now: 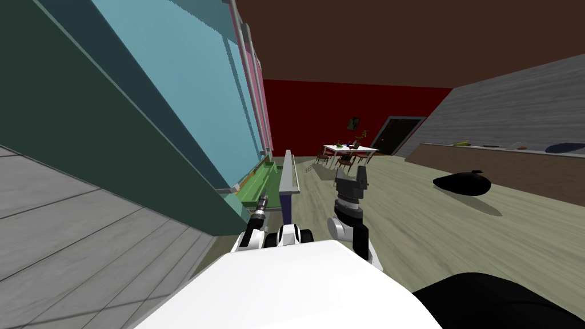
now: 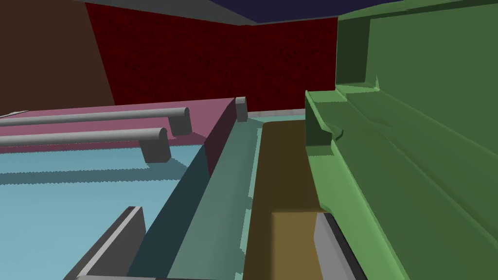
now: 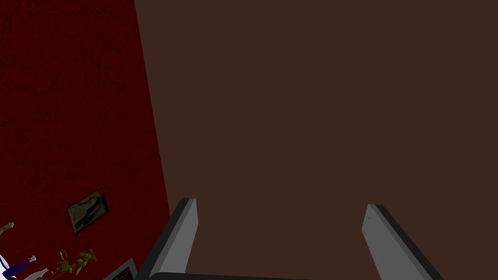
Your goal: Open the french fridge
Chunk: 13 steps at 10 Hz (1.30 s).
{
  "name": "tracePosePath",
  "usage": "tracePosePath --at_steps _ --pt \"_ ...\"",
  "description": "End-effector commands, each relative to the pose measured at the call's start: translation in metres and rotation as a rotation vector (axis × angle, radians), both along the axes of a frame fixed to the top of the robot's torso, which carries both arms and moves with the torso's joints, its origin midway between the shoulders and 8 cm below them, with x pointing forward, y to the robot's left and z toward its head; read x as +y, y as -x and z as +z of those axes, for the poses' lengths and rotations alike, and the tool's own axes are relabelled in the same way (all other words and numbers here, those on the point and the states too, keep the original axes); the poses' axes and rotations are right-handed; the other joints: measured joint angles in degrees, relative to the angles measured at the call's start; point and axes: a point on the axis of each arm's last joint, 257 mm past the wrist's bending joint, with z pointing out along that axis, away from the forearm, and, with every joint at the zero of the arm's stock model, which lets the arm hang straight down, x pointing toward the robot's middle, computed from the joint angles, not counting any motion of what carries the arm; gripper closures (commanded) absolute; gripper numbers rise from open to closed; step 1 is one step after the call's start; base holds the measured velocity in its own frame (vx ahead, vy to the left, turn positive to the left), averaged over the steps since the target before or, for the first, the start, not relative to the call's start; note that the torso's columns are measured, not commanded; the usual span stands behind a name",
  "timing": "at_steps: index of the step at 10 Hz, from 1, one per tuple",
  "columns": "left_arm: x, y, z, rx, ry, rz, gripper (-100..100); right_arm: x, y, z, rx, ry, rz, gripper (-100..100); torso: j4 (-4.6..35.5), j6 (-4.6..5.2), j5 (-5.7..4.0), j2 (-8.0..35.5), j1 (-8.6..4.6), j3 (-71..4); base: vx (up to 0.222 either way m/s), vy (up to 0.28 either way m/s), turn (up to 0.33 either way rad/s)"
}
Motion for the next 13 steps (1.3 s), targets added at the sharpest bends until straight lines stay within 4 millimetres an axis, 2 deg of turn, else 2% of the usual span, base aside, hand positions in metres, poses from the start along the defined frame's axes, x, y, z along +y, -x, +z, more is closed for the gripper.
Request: tracePosePath --at_steps 1,6,7,8,13 --pt "-0.001 0.001 0.015 0.003 -0.003 0.003 -100 0.000 0.000 0.000 0.000 0.000 0.000 0 0.0 0.00 -0.04 0.0 -0.14 0.0 0.003 0.011 -0.010" --pt "-0.001 0.005 0.044 0.003 -0.007 0.012 -100 0.000 0.000 0.000 0.000 0.000 0.000 0 0.0 0.00 -0.03 0.0 -0.12 0.0 0.001 0.003 -0.015" --pt "0.000 0.004 0.041 0.001 -0.006 0.010 -100 0.000 0.000 0.000 0.000 0.000 0.000 0 0.0 0.00 -0.03 0.0 -0.11 0.0 0.000 0.000 0.000" --pt "0.000 0.004 0.041 0.003 -0.006 0.011 0 0.000 0.000 0.000 0.000 0.000 0.000 0 0.0 0.00 -0.03 0.0 -0.12 0.0 0.000 0.000 0.000" --pt "0.000 0.004 0.041 0.003 -0.006 0.011 0 0.000 0.000 0.000 0.000 0.000 0.000 0 0.0 0.00 -0.04 0.0 -0.13 0.0 0.000 0.000 0.000"
